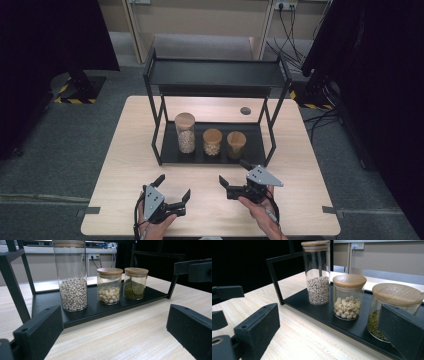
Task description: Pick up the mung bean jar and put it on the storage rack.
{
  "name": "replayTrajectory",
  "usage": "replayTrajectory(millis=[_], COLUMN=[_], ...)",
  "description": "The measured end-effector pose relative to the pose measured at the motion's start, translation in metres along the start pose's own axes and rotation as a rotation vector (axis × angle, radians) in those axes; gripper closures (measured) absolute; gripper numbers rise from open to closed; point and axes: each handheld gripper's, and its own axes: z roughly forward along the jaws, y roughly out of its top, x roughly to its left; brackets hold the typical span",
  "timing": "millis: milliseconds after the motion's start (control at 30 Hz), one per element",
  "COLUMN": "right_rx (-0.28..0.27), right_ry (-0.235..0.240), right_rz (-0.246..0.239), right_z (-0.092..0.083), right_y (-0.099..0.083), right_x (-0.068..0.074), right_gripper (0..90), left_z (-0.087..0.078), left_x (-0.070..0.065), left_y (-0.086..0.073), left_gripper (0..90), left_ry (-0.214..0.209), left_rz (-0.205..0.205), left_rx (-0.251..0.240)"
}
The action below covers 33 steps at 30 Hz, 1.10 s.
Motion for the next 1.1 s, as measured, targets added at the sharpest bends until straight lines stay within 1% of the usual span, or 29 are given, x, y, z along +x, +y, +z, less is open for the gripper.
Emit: replayTrajectory(millis=[300, 533, 1100], right_rx=[0.0, 0.013, 0.022], right_ry=[0.013, 0.028, 0.026], right_rz=[-0.002, -0.004, -0.004], right_z=[-0.002, -0.003, -0.002], right_y=[-0.005, -0.008, -0.01], right_x=[0.001, 0.004, 0.003], right_gripper=[4.5, 4.5, 4.5], left_z=[0.0, 0.0, 0.0], left_x=[0.0, 0.0, 0.0], left_y=[0.0, 0.0, 0.0], left_gripper=[0.4, 0.3, 0.4], left_ry=[0.0, 0.0, -0.001], left_rz=[0.001, 0.0, -0.001], left_rx=[0.0, -0.001, 0.0])
